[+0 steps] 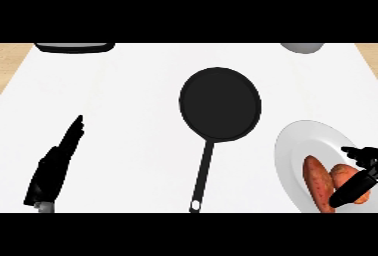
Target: Pick the squash from the plate and place it in the pan
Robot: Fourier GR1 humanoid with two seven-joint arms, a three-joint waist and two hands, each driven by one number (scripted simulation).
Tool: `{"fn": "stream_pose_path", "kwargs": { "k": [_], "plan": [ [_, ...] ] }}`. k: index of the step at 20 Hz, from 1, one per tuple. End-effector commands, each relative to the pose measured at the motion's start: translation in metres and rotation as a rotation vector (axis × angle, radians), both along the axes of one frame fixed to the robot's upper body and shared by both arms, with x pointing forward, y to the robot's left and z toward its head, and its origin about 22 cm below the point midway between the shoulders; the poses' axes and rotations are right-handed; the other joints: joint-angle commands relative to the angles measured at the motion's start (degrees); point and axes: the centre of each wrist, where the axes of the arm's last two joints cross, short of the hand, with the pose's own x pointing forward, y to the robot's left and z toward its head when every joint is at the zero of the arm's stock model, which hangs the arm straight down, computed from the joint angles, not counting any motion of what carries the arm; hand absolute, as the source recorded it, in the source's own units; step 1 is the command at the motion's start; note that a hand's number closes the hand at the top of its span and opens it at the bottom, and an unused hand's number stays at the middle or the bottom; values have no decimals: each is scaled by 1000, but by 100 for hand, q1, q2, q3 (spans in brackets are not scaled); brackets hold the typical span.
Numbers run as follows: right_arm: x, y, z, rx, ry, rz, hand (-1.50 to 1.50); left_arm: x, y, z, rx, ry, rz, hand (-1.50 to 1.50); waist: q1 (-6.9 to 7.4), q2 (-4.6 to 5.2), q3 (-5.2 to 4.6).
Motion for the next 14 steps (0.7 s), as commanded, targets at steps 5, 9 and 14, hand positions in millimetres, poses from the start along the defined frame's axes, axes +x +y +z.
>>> {"fn": "stream_pose_path", "kwargs": {
  "k": [5, 9, 14],
  "plan": [
    [-12, 9, -20, -20, 56, -28, -150, 0, -4, -5, 10, -5, 13, 0, -25, -2, 3],
    [2, -6, -18, -5, -41, -56, 150, -6, -13, 2, -17, 12, 1, 0, 0, 0, 4],
    [-5, 4, -24, 64, -46, -84, 150, -2, 0, 5, 8, -5, 1, 0, -8, -3, 4]
  ]
}}
